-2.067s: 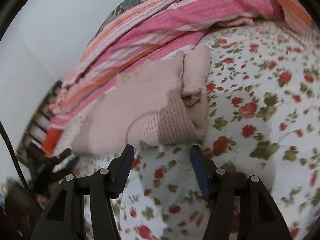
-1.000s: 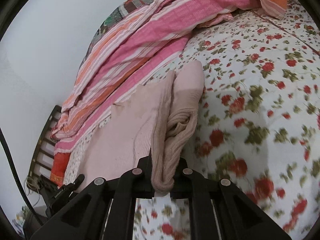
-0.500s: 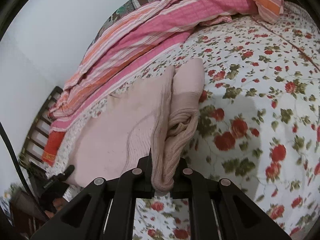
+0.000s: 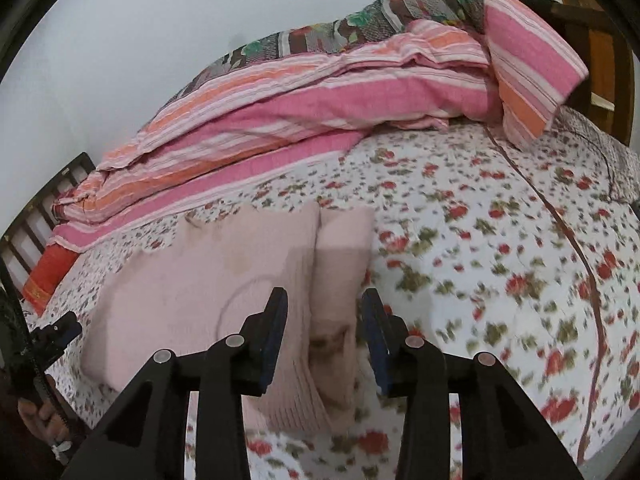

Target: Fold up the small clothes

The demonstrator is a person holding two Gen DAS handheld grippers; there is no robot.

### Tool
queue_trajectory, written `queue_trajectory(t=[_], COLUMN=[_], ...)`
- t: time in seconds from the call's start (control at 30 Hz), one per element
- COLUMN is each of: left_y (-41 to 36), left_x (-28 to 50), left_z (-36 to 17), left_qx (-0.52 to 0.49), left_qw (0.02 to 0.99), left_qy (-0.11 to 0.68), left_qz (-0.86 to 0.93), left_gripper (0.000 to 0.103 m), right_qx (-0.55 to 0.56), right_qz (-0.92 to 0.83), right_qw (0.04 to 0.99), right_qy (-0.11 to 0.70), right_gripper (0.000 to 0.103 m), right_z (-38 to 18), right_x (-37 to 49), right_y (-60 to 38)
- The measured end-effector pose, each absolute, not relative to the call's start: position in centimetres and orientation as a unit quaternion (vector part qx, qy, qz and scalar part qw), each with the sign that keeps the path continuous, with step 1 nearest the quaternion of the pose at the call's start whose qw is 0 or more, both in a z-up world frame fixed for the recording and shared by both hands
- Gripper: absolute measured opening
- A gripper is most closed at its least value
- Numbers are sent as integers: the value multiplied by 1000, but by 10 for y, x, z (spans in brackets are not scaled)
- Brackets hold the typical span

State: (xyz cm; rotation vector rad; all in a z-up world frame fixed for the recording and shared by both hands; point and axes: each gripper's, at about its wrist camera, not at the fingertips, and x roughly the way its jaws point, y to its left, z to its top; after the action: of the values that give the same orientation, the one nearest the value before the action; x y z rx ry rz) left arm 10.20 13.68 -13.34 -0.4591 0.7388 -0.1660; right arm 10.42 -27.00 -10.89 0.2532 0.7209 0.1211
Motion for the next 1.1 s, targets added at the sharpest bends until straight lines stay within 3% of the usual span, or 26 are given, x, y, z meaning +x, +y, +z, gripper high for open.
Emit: queue_trajectory(t=[0.37,0.47,0.5,0.53,0.57,0.6,0.63,0.97,1.1], left_y=[136,136,137,138,139,141,143,148,149], left_x=[69,69,70,70,70,68,65,53,60], left_z=[-162,-166,-167,-168,-169,-169,-168,-172,-147], left_qx=[-215,-223,-230,-237,-244,-253,-257,-249,-210], left_qw=[896,893,891,889,887,885,885,889,916], left_qy=[372,373,373,374,372,368,365,364,328], left_qz=[-113,-118,-120,-121,-124,-128,-132,-123,-94], left_gripper=[33,22,11,8,7,7,7,9,20], right_qx=[117,127,131,135,138,139,138,119,90], right_qz=[134,142,141,140,139,137,138,148,142], right_qw=[910,906,904,902,901,901,901,910,927], right_qy=[374,378,383,386,388,389,389,368,335], right_gripper=[38,38,38,35,30,14,7,12,21], right_z=[-138,-144,-147,-150,-152,-154,-155,-141,-118], right_x=[81,76,76,76,76,75,74,68,79], right_y=[-265,-265,-264,-264,-264,-263,-262,-262,-257])
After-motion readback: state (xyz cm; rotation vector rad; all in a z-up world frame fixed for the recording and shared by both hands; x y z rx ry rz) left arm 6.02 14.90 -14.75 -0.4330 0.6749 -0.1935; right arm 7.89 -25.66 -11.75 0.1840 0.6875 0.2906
